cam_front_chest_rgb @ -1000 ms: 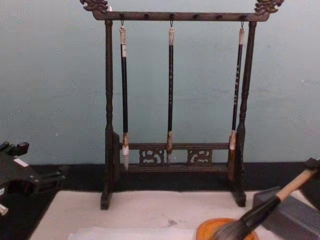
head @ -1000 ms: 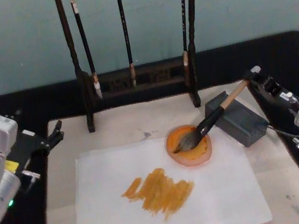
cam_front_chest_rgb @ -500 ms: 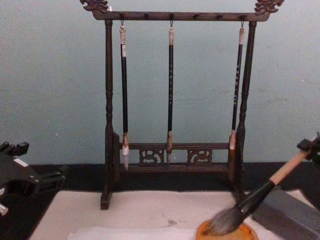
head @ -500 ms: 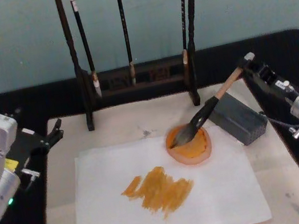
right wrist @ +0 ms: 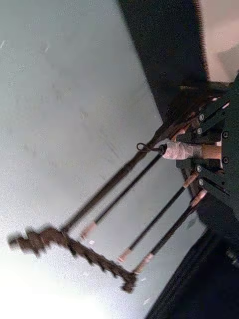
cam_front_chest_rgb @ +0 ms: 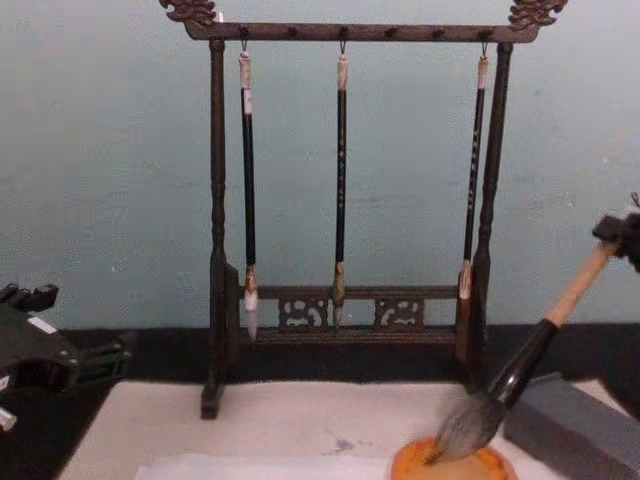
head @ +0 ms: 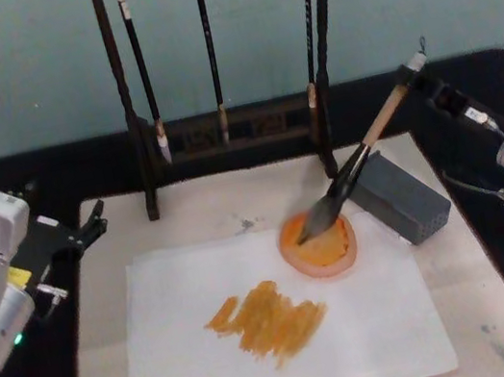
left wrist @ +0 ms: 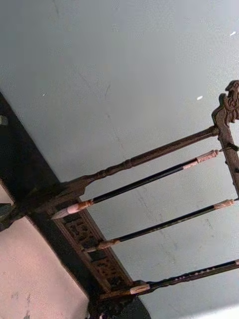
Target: Pick up the brush from the inkstone, write on the paper, then place the brush back to its original position.
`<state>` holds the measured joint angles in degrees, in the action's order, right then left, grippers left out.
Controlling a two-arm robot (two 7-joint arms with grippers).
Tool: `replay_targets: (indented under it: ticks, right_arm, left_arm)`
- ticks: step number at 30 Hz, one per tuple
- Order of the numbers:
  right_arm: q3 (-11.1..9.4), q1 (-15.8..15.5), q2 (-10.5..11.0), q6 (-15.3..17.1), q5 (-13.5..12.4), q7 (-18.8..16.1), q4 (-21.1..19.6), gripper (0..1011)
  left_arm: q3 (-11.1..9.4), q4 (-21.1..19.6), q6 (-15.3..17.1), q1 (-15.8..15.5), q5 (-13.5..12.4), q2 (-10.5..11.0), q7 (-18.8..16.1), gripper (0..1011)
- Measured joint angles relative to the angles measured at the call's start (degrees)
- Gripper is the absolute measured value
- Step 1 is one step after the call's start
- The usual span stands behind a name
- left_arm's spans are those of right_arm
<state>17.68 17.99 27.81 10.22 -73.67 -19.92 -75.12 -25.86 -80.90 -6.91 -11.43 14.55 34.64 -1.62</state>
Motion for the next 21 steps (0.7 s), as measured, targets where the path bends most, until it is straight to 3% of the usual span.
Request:
replay_targets:
  ticks: [9, 19, 21]
  right_arm:
    - [4.87, -0.28, 4.61, -3.4, 11.84, 4.48, -11.31, 173]
    - [7.64, -2.12, 7.09, -4.25, 21.39, 5.38, -20.23, 173]
    - [7.73, -2.57, 7.48, -4.37, 22.31, 5.39, -21.39, 173]
  left_arm:
    - [0.0, 0.0, 0.0, 0.0, 0.0, 0.0, 0.0, 1010]
    - [0.0, 0.0, 0.0, 0.0, -0.01, 0.0, 0.0, 1010]
    - [0.0, 0.0, 0.0, 0.0, 0.0, 0.0, 0.0, 1010]
